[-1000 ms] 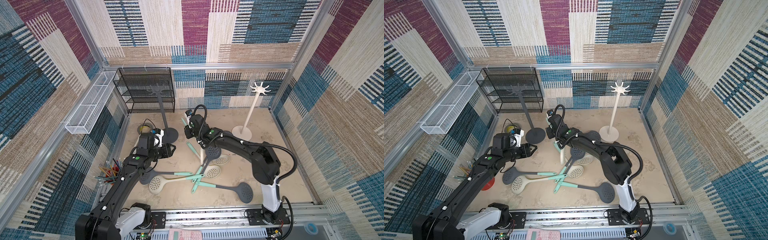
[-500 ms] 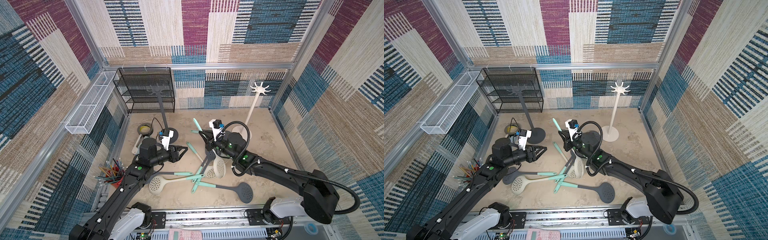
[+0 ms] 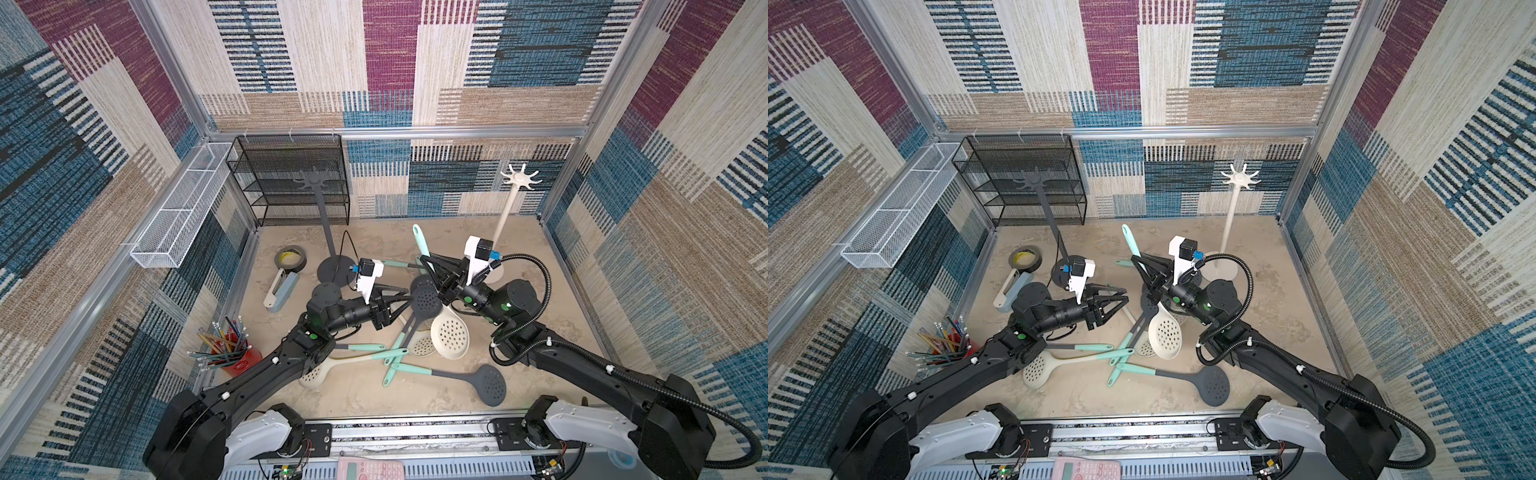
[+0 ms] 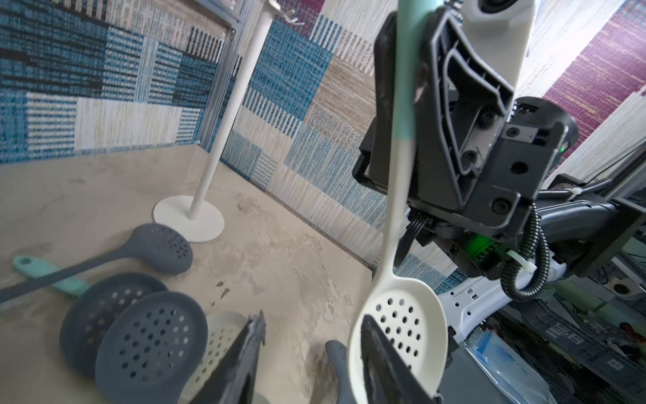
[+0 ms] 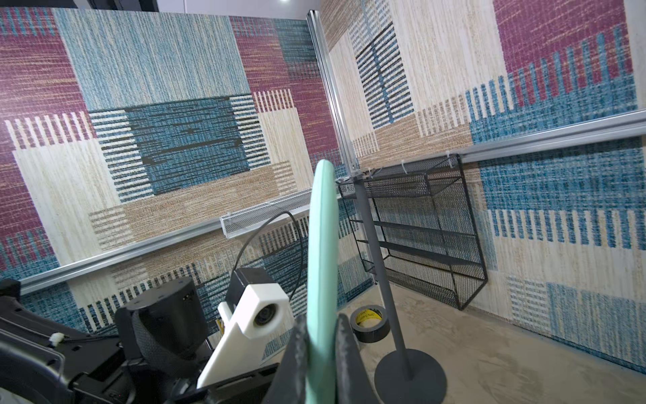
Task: Hang the skimmer on the kitchen utensil rack
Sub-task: Pick up the skimmer from the center of the board.
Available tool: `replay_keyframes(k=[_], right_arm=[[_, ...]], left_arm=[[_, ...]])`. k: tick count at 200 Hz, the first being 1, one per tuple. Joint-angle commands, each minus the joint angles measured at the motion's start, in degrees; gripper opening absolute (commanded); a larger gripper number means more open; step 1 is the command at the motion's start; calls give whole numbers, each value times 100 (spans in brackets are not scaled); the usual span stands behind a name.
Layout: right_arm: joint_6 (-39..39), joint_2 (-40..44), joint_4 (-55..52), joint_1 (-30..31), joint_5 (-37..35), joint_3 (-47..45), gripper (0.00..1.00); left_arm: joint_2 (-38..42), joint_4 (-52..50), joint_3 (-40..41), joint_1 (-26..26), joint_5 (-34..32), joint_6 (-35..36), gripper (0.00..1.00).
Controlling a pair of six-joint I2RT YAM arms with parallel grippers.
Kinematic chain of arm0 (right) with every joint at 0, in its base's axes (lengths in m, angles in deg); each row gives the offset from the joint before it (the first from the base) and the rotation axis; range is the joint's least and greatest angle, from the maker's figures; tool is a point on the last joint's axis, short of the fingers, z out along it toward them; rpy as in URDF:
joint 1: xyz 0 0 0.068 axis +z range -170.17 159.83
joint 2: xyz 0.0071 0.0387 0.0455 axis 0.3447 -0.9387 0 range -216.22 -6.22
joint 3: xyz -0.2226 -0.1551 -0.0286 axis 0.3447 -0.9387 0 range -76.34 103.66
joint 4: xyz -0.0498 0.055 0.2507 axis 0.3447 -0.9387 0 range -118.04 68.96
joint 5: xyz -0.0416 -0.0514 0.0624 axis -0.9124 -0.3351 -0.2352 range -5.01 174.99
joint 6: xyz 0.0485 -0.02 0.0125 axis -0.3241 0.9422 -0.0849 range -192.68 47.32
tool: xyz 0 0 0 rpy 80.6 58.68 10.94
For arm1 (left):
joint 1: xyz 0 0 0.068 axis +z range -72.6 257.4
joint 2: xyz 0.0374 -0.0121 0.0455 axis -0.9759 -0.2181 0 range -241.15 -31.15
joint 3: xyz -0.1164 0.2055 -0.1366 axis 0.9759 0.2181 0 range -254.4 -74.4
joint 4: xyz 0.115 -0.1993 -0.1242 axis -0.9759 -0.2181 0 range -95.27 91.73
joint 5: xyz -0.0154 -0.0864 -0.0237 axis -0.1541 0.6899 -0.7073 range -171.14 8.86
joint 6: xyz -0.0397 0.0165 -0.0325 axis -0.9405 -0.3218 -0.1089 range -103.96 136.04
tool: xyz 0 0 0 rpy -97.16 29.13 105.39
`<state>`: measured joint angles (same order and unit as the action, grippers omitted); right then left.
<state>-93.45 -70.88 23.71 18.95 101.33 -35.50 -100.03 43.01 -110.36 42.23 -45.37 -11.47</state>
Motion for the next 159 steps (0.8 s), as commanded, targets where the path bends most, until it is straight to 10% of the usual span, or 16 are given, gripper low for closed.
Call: replay_keyframes(k=[1, 159], right_arm=[[-243, 35, 288, -26, 185, 116, 3], [-629, -775, 754, -248, 394, 660, 5]], left_arm=[[-449, 1687, -213, -92, 147, -191, 45], [-1828, 3091, -1009, -345, 475, -729, 29]])
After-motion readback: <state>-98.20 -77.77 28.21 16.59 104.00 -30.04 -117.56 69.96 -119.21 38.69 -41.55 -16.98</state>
